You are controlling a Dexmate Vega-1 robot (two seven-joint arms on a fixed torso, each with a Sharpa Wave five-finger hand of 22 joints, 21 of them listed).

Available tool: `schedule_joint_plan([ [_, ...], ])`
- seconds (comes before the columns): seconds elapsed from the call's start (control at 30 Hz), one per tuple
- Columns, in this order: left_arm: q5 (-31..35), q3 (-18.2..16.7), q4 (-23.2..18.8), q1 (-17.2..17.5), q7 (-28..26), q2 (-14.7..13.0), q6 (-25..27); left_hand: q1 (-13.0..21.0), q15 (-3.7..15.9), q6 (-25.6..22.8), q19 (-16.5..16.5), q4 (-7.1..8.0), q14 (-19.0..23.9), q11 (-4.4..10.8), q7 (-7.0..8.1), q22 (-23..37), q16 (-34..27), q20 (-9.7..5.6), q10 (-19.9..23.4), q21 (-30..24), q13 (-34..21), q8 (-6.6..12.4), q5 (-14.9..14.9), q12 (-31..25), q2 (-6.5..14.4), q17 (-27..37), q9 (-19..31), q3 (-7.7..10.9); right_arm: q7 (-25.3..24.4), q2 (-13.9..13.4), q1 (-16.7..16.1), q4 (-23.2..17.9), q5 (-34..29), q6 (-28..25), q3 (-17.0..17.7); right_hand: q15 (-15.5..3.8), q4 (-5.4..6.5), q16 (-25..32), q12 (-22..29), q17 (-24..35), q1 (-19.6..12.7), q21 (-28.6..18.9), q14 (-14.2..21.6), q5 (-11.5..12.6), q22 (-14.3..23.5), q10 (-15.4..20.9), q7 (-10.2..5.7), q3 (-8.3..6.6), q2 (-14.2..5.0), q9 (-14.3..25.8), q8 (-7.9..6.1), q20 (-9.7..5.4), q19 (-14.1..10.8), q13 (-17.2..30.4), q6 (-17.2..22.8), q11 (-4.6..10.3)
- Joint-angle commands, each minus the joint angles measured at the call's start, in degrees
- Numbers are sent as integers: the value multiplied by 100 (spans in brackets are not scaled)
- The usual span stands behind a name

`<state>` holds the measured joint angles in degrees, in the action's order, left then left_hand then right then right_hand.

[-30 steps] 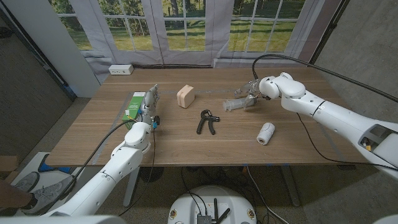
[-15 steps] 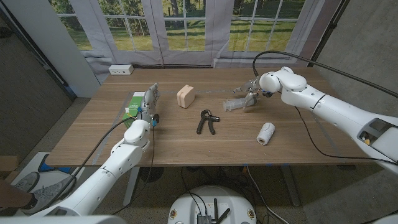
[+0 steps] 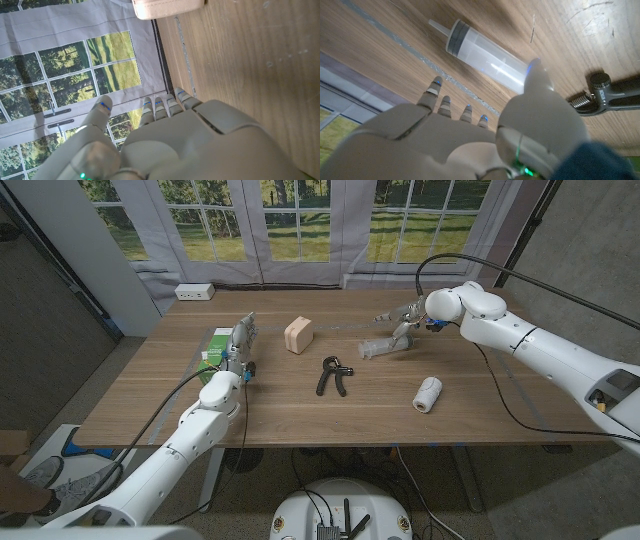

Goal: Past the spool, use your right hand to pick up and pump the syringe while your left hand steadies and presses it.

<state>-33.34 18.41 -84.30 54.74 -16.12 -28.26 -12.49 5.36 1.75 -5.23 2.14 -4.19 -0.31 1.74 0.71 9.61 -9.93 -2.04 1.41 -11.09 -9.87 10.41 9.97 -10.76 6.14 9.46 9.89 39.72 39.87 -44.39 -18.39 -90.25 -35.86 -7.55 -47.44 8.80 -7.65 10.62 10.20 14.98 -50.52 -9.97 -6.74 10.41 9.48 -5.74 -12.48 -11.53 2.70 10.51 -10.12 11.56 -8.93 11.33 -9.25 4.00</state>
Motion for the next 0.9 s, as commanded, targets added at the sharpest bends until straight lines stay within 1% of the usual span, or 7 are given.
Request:
schedule_joint_plan([
  [0.03, -40, -9, 106, -82, 117, -16, -66, 55, 164, -37, 12, 23, -28, 18, -1, 18, -20, -180, 3, 11, -15, -10, 17, -7, 408, 12, 10, 2, -544, -218, -383, -274, 821, -132, 461, -229, 17, 95, 71, -62, 60, -78, 139, 36, 8, 74, 7, -41, -79, 6, -101, -183, -104, -18, 132, 26],
  [0.17, -62, -9, 160, -105, 199, -14, -128, 58, 159, -38, 10, 23, -33, 11, -7, 18, -18, -186, -2, 12, -15, -9, 16, -5, 407, 11, 10, 1, -776, -266, -534, -380, 1087, -241, 602, -383, 12, 132, 102, -118, 98, -97, 257, 30, 6, 156, 21, -46, -92, 3, -141, -279, -184, -32, 267, 68],
  [0.33, -48, -4, 176, -115, 278, -50, -182, 62, 157, -41, 7, 24, -32, 16, -10, 18, -19, -186, 2, 14, -15, -8, 16, -7, 408, 11, 10, 1, -1129, -353, -776, -627, 1295, -467, 758, -484, 35, 181, 130, -171, 178, -122, 418, 18, 5, 271, 14, -49, -136, -2, -173, -309, -312, -44, 427, 106],
  [0.4, -51, -12, 217, -131, 297, -32, -237, 63, 160, -37, 4, 24, -32, 13, -9, 18, -19, -186, 1, 15, -15, -9, 16, -6, 408, 11, 10, 0, -1280, -373, -879, -686, 1425, -518, 835, -535, 56, 206, 170, -194, 244, -130, 506, 8, 5, 405, 17, -40, -154, -5, -174, -327, -373, -48, 479, 127],
  [0.53, -20, 17, 401, -218, 399, -11, -333, 69, 154, -39, 1, 25, -35, 15, -21, 18, -19, -182, 4, 16, -15, -8, 16, -7, 413, 10, 10, 3, -1499, -387, -1004, -717, 1623, -602, 915, -593, 96, 236, 192, -236, 386, -148, 639, -9, 6, 558, 13, -20, -191, -10, -185, -444, -519, -51, 617, 149],
  [0.57, -27, 22, 479, -243, 435, 14, -380, 70, 154, -42, 0, 25, -34, 15, -20, 18, -19, -182, 5, 17, -15, -7, 17, -8, 414, 10, 10, 4, -1606, -384, -1058, -697, 1709, -576, 960, -606, 110, 237, 199, -246, 428, -150, 658, -13, 6, 607, 47, -18, -213, -10, -198, -491, -556, -51, 683, 138],
  [0.9, -65, 47, 888, -411, 579, 137, -556, 82, 152, -46, -19, 24, -39, 2, -16, 18, -18, -181, -1, 23, -15, -6, 16, -6, 415, 9, 9, 7, -2296, -445, -1474, -847, 2350, -757, 1282, -724, 147, 253, 211, -275, 569, -144, 754, -1, 6, 765, 31, -16, -298, -13, -212, -599, -664, -51, 864, 170],
])
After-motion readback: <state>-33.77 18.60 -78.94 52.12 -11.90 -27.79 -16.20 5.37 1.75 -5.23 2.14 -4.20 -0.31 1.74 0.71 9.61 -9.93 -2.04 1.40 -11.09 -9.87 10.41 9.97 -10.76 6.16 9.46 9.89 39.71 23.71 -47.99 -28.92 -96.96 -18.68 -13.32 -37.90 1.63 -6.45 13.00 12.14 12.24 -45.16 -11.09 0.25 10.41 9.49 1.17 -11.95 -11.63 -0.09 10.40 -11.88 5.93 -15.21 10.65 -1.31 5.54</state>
